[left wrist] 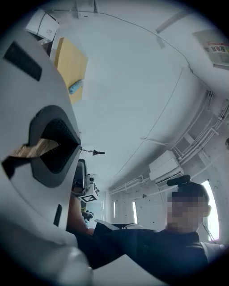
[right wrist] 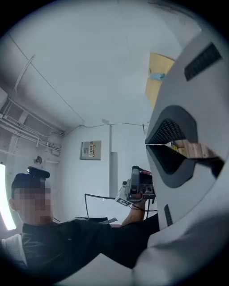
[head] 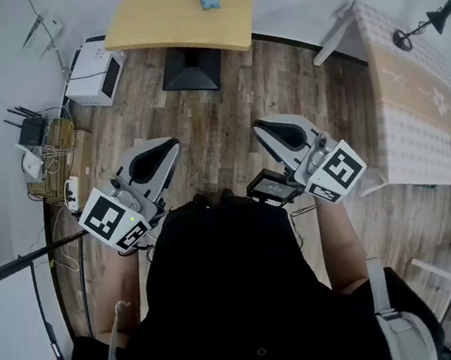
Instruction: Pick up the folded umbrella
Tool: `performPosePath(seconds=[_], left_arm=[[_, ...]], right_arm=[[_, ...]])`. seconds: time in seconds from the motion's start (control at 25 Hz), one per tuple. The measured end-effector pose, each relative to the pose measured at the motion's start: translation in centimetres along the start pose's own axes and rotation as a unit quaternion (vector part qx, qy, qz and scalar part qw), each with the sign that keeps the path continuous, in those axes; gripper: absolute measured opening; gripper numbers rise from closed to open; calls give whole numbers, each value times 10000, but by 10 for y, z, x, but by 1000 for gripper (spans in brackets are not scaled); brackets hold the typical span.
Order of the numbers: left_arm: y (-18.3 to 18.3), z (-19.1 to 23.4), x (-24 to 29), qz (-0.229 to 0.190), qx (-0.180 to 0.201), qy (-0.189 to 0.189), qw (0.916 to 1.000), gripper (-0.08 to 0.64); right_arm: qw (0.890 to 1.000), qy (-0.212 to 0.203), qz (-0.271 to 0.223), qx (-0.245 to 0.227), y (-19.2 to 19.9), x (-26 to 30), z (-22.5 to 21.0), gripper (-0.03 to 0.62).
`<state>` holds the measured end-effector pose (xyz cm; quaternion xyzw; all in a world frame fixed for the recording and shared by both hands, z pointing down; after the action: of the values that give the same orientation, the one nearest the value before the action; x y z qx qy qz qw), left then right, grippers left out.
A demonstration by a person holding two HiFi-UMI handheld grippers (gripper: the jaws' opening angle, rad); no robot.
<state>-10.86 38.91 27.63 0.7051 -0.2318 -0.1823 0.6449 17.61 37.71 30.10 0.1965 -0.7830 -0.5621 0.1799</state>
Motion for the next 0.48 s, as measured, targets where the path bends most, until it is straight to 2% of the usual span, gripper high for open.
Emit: performPosePath(seconds=[0.24,0.48], left_arm=[[2,2,8,59,-17,119,9999,11],[8,1,7,59,-161,94,9998,11]], right_arm=[[9999,36,90,27,4,-2,3,18],[9993,226,-171,255,11,-16,0,20]])
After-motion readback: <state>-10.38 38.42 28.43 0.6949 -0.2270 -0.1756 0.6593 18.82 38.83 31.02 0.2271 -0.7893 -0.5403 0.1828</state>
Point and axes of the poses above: the fingertips, and each gripper's own axes: x forward along the fingers, z to its left, y out of its underside, the point moved 9 cm from there along -x, backward along the fingers, and after that the axes turned 15 degrees about x, right-handed, at the moved point
